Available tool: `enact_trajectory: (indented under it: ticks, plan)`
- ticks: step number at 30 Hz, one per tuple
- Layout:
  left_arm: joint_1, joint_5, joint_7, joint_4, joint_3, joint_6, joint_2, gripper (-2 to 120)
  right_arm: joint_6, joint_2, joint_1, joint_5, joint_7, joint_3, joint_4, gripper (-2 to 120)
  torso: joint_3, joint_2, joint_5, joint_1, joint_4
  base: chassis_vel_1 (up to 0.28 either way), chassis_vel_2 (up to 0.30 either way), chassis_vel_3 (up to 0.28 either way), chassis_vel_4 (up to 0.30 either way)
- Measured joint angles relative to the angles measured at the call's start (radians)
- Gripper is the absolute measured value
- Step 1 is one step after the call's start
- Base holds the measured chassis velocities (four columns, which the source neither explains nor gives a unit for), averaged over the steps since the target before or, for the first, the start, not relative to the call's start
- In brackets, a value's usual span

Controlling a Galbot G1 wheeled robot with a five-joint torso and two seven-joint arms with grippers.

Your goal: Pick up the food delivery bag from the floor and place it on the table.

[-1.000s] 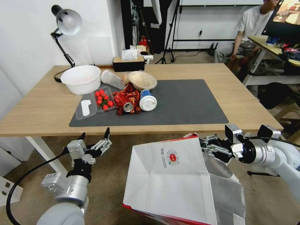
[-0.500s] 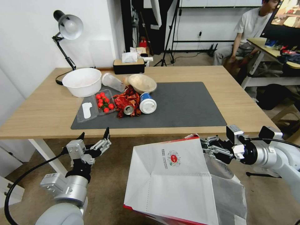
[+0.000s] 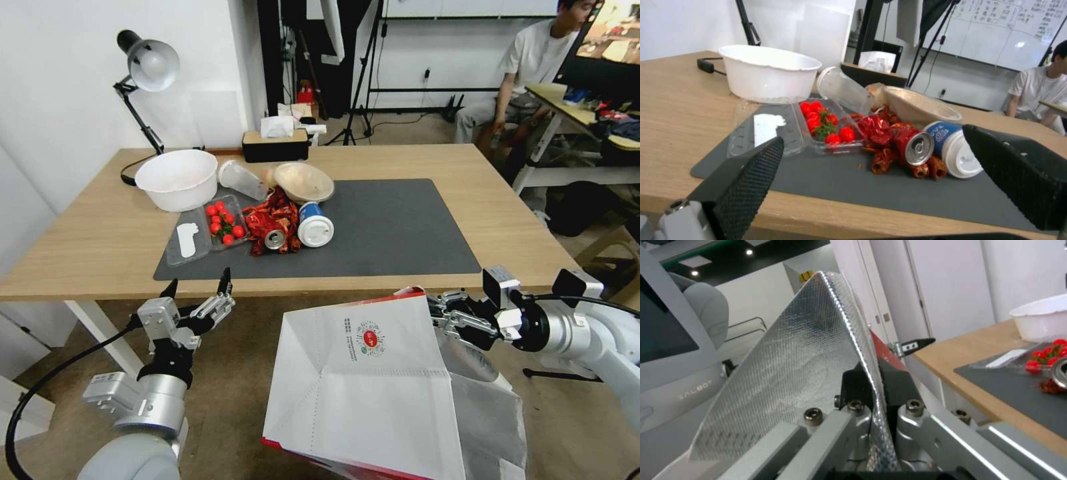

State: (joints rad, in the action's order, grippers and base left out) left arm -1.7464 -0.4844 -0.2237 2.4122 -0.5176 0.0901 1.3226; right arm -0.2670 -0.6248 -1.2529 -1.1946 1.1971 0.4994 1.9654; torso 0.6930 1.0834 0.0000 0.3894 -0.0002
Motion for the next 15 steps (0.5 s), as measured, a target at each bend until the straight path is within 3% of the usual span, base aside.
enact_trajectory:
  ticks: [7, 15]
  plan:
    - [-0.001, 0.001, -0.005, -0.001, 0.0, -0.004, -0.002, 100, 0.002, 0.016, -0.005, -0.056, -0.018, 0.041, 0.012, 0, -0.002, -0.004, 0.0, -0.002, 0.0, 0.0, 0.0, 0.0, 0.0]
    - [0.001, 0.002, -0.008, -0.002, 0.003, -0.008, -0.001, 100, 0.011, 0.062, 0.019, -0.223, -0.107, 0.137, 0.043, 0, -0.004, -0.006, 0.0, -0.003, 0.0, 0.0, 0.0, 0.0, 0.0]
